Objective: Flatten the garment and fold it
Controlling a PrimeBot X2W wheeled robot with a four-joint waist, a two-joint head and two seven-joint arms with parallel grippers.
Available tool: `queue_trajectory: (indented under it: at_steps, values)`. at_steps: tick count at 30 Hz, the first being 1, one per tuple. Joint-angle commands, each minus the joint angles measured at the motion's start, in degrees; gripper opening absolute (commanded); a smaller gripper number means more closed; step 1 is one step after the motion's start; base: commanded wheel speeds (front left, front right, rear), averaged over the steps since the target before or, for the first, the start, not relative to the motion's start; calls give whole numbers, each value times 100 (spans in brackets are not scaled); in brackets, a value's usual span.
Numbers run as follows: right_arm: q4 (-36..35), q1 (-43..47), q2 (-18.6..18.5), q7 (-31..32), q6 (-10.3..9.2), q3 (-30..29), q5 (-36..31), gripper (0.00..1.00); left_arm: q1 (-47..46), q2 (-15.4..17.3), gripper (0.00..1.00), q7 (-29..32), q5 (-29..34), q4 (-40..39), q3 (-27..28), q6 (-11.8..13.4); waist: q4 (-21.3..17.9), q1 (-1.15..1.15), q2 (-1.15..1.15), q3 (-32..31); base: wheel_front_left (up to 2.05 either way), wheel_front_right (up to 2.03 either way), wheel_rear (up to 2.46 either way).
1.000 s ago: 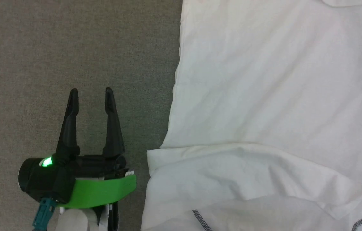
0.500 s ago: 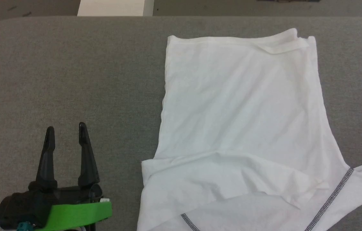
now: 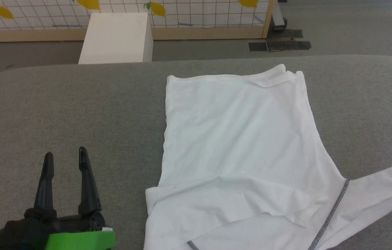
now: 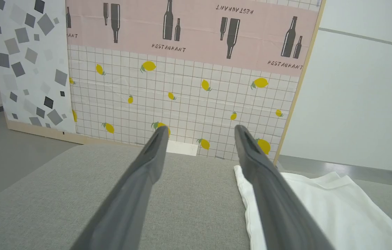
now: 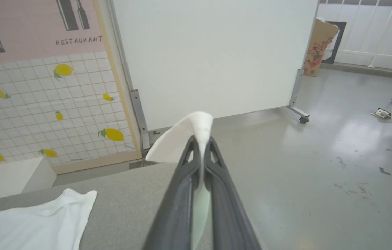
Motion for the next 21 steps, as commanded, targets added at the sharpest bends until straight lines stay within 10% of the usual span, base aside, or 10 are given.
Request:
queue_trajectory:
  at_steps: [1,21]
  values:
    - [-211,54,94,70,-9,188,98,0,92,9,100,12,-46,-22,7,21,-42,1,0,-99,0,0,0]
    - [-2610,187,1446,1153,-9,3738,492,0,63,-49,100,20,-120,-7,-146,17,473,1,0,-90,0,0,0]
